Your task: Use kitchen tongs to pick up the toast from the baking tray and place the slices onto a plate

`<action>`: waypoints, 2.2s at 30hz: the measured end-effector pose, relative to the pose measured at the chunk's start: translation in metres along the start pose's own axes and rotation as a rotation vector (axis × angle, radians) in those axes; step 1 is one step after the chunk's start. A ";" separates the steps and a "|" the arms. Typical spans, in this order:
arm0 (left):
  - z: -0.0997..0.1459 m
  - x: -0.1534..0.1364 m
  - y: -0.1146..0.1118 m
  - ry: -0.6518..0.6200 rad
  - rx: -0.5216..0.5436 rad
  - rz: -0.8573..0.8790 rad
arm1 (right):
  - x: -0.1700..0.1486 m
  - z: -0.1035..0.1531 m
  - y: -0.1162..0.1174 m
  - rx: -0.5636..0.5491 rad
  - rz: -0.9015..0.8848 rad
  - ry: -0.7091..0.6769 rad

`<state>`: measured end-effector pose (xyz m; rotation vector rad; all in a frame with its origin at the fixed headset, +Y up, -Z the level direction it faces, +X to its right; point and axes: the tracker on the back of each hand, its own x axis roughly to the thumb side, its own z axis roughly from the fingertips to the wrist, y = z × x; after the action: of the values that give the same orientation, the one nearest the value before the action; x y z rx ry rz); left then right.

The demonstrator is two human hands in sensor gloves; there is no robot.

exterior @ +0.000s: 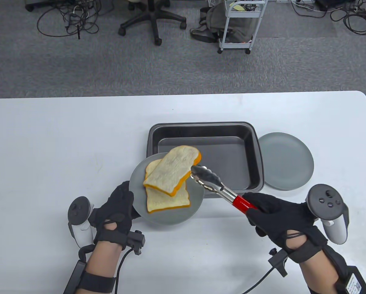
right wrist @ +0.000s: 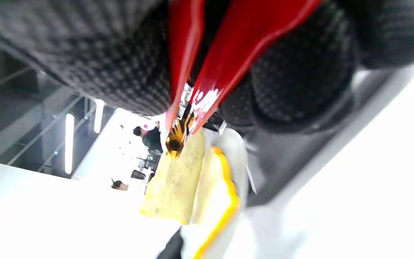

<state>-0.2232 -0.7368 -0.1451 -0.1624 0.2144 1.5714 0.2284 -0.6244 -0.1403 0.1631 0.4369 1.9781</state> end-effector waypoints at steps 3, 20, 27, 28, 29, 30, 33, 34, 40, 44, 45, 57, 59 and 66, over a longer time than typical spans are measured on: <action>-0.001 -0.001 0.003 0.006 0.017 -0.006 | -0.017 -0.004 0.007 0.011 0.062 0.030; -0.001 -0.002 0.002 0.004 0.023 -0.007 | -0.031 -0.008 0.018 0.016 0.091 0.038; 0.000 -0.001 0.004 0.004 0.028 0.001 | -0.028 -0.007 0.019 0.003 0.105 0.031; 0.000 -0.001 0.004 0.004 0.029 0.003 | -0.028 -0.007 0.019 0.003 0.108 0.030; 0.000 -0.001 0.004 0.005 0.029 0.006 | -0.027 -0.006 0.018 -0.003 0.112 0.026; 0.000 -0.001 0.004 0.006 0.029 0.009 | -0.027 -0.006 0.018 -0.007 0.111 0.024; 0.000 -0.001 0.004 0.005 0.029 0.013 | -0.024 -0.004 0.015 -0.020 0.115 0.016; 0.000 -0.001 0.004 0.004 0.028 0.013 | -0.022 -0.003 0.014 -0.022 0.121 0.012; 0.000 0.000 0.005 -0.001 0.029 0.017 | -0.018 0.000 0.011 -0.062 0.151 -0.012; 0.000 0.000 0.006 -0.003 0.033 0.017 | -0.018 0.001 0.010 -0.099 0.171 -0.024; 0.000 0.000 0.006 -0.003 0.034 0.017 | -0.018 0.001 0.010 -0.106 0.174 -0.024; 0.001 0.000 0.007 -0.007 0.034 0.017 | -0.030 -0.001 -0.016 -0.442 0.178 -0.025; 0.001 0.000 0.007 -0.007 0.035 0.014 | -0.033 -0.004 -0.024 -0.501 0.175 -0.007; 0.000 0.000 0.007 -0.010 0.035 0.010 | -0.047 -0.024 -0.047 -0.633 0.266 0.110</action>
<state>-0.2305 -0.7364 -0.1445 -0.1269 0.2351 1.5769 0.2808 -0.6544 -0.1762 -0.3035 -0.1647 2.2959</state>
